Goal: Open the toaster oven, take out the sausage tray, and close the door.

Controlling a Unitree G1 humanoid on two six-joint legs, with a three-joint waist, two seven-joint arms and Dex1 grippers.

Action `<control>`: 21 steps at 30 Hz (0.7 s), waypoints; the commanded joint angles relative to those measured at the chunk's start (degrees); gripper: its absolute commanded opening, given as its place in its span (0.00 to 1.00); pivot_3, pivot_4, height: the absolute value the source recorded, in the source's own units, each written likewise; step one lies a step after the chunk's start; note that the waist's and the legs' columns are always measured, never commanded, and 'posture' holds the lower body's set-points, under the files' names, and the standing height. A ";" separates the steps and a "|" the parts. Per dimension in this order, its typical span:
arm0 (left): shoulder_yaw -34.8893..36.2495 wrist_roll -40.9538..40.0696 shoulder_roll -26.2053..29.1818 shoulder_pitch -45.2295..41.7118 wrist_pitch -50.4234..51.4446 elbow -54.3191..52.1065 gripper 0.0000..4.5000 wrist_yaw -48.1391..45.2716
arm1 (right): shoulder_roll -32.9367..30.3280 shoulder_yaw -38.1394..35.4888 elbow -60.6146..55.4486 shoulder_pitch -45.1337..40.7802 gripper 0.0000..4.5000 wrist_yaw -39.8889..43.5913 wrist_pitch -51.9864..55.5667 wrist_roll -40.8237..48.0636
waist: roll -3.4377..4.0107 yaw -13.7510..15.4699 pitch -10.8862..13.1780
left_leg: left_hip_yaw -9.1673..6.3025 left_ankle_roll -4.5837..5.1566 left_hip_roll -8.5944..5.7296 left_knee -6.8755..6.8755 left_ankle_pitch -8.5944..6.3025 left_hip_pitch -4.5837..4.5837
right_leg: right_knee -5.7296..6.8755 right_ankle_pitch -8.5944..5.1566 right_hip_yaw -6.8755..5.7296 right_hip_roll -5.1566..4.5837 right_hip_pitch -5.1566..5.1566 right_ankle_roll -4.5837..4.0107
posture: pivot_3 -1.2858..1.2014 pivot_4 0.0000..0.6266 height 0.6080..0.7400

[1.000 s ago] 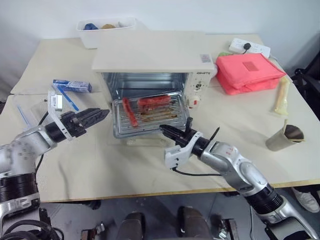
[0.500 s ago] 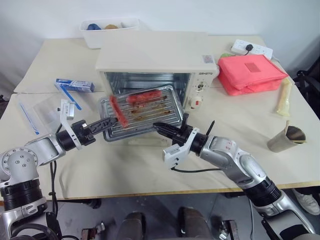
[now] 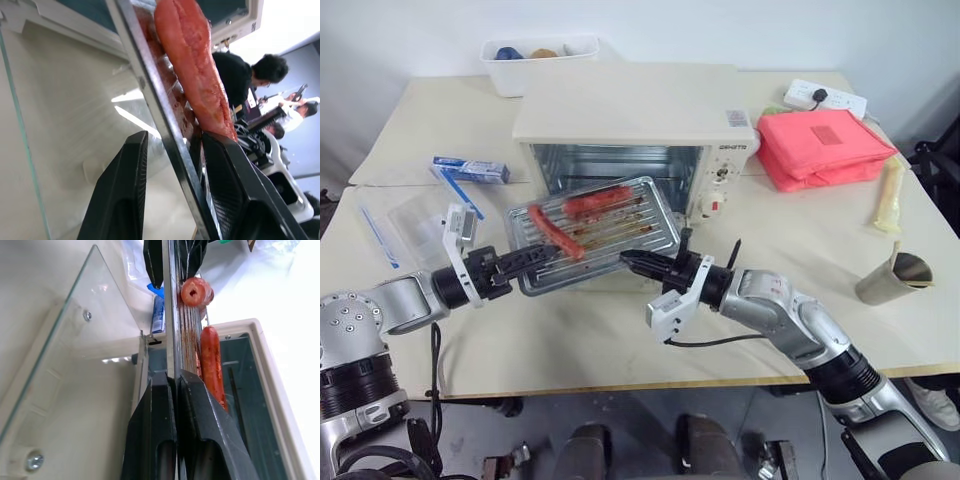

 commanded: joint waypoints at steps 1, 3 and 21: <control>1.91 -1.94 0.08 0.70 1.40 1.45 0.14 1.18 | 0.63 -2.12 -2.01 -1.17 0.00 0.09 -1.47 3.84 | 0.00 0.01 0.00 | 0.00 0.00 0.00 0.00 0.00 0.00 | 0.00 0.00 0.00 0.00 0.00 0.00 | 0.52 0.24 1.00; 3.44 -4.58 -0.96 0.77 2.54 3.11 0.03 2.91 | 0.72 -2.50 -1.83 -0.93 0.00 0.87 -1.86 5.57 | 0.00 0.00 0.00 | 0.00 0.00 0.00 0.00 0.00 0.00 | 0.00 0.00 0.01 0.00 0.00 0.00 | 0.52 0.24 1.00; 1.72 -42.49 -0.77 28.17 -9.53 -3.86 0.00 19.29 | -5.67 -12.39 0.28 2.65 0.98 19.64 6.05 40.77 | -0.02 0.12 -0.02 | -0.22 0.04 0.03 -0.05 -0.04 0.21 | -0.06 0.01 0.29 -0.06 0.08 -0.02 | 0.52 0.24 1.00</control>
